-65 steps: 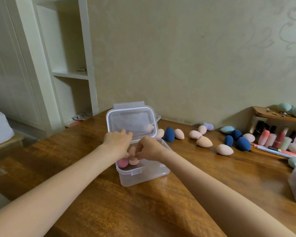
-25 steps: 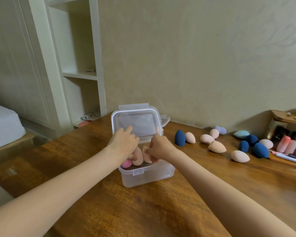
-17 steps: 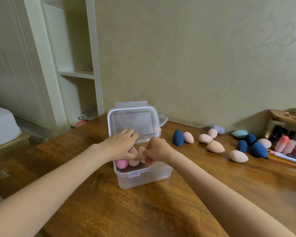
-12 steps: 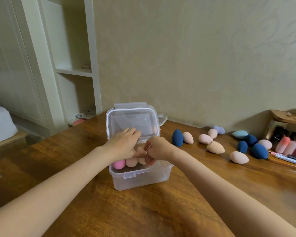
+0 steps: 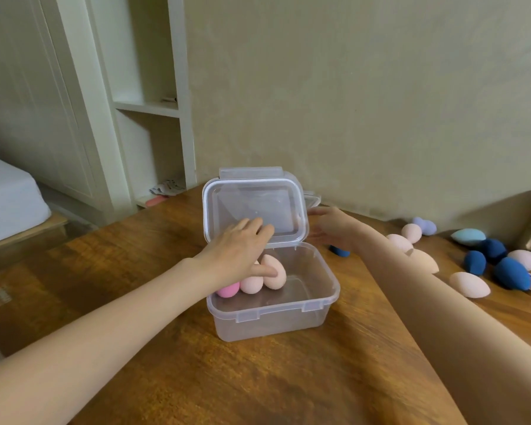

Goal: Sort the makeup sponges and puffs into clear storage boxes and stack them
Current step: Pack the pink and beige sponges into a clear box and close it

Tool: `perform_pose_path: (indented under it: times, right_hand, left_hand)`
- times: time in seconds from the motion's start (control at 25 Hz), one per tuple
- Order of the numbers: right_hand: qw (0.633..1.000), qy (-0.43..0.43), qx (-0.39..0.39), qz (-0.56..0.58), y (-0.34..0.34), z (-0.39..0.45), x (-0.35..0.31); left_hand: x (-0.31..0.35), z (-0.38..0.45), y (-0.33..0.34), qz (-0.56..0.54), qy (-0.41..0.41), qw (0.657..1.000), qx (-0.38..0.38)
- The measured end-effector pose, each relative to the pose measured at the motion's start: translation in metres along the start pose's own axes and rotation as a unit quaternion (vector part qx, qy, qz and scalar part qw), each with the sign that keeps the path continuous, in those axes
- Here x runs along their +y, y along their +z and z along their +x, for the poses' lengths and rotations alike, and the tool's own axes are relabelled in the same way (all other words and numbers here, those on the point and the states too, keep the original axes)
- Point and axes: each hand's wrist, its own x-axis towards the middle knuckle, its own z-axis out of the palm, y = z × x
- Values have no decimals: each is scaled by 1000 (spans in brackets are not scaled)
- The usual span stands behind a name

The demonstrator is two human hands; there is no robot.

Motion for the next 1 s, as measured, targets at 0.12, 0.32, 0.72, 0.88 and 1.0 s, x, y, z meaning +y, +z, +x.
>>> perform_pose_path:
  times: [0.12, 0.32, 0.72, 0.88, 1.0]
  right_hand:
    - [997, 17, -46, 62, 7, 12, 5]
    - [993, 41, -15, 107, 9, 10, 3]
    - [988, 49, 27, 142, 17, 8, -7]
    - [971, 6, 164, -171, 4, -6, -20]
    - [932, -60, 214, -286, -16, -31, -36]
  left_hand:
    - [-1, 1, 1, -7, -3, 1000, -2]
    - [0, 0, 2, -13, -10, 1000, -7]
    - [0, -1, 1, -22, -11, 1000, -8]
    - [0, -1, 0, -18, -2, 1000, -3]
    - [3, 0, 0, -26, -3, 1000, -5]
